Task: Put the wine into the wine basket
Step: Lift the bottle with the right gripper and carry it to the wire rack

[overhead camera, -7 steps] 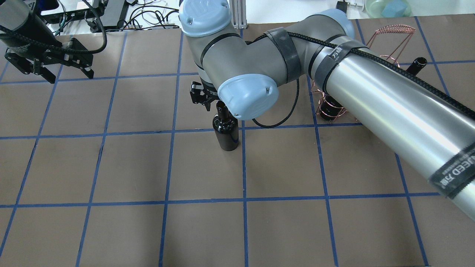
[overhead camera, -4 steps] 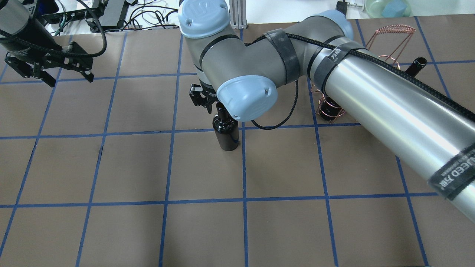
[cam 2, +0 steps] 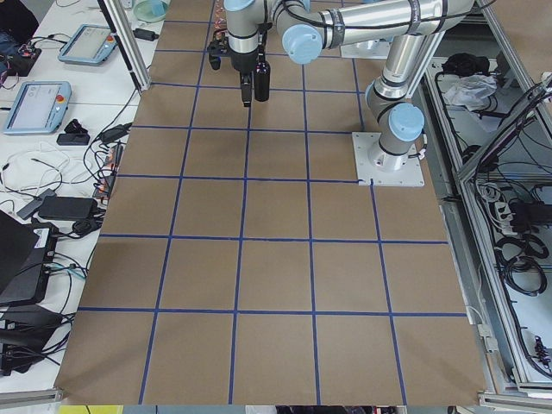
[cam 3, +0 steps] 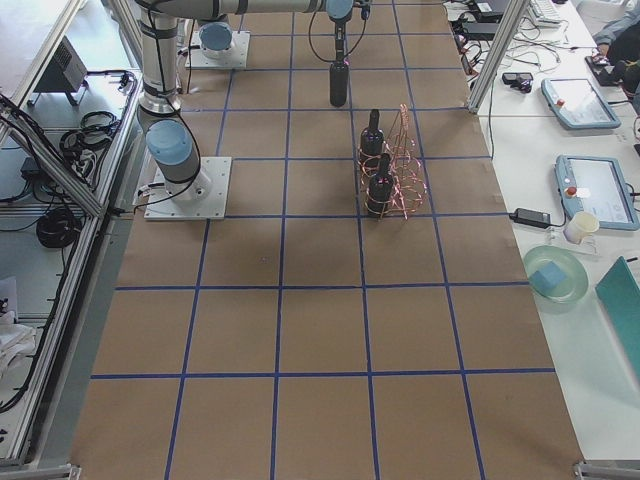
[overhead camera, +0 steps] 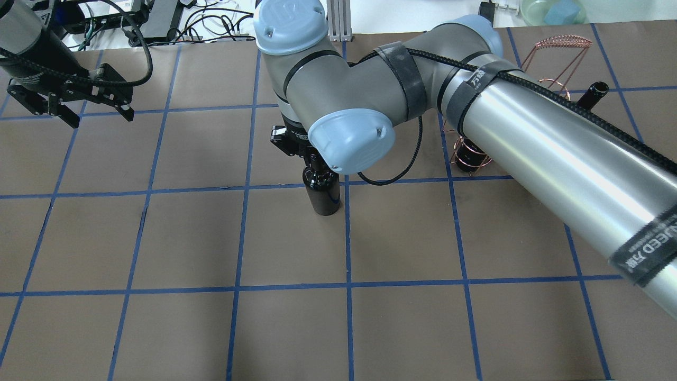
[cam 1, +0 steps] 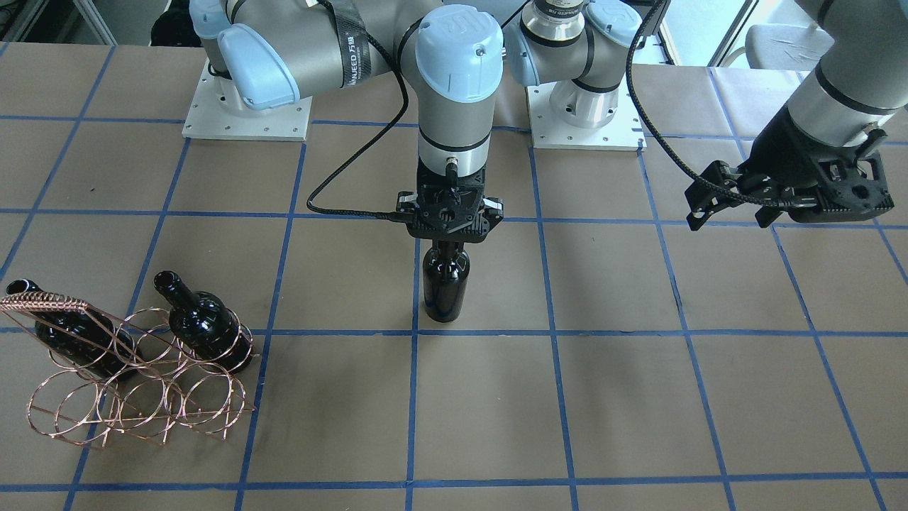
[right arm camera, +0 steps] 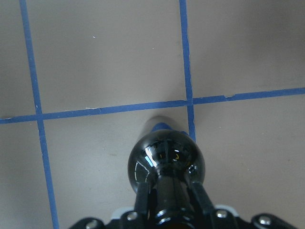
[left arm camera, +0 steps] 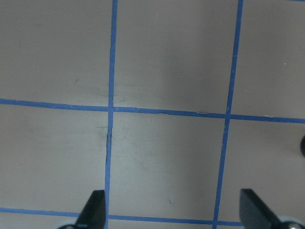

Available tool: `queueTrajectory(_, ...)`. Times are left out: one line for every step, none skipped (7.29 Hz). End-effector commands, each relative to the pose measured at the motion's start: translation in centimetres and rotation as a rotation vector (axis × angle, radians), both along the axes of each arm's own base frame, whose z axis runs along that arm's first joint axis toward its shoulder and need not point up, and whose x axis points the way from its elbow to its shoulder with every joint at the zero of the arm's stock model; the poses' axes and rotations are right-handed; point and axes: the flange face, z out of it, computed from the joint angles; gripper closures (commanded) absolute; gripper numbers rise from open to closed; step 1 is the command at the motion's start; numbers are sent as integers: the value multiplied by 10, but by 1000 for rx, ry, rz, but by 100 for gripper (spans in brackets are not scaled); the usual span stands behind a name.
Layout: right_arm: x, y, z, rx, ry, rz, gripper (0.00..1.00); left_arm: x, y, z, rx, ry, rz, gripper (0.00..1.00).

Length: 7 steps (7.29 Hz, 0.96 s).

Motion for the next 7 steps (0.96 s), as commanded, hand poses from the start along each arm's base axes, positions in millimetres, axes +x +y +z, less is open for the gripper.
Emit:
queueTrajectory(-10, 3, 28, -39, -8, 13, 96, 0, 0, -2, 2, 2, 1, 0)
queueTrajectory(-30, 9, 53, -43, 18, 29, 99, 1, 1, 1, -4, -3, 1, 0)
queueTrajectory(-69, 17, 84, -32, 64, 40, 100, 0, -1, -1, -2, 1, -1, 0)
queueTrajectory(-114, 22, 115, -21, 74, 25, 100, -4, 1, 3, -16, -1, -1, 0)
queueTrajectory(-159, 33, 149, -27, 77, 41, 100, -17, 3, 8, -29, 13, 35, 0)
queueTrajectory(-198, 47, 173, -14, 84, 49, 100, -41, 13, 21, -47, -1, 48, 0)
queueTrajectory(-231, 64, 192, 6, 91, 42, 100, -70, 21, 30, -69, 8, 33, 0)
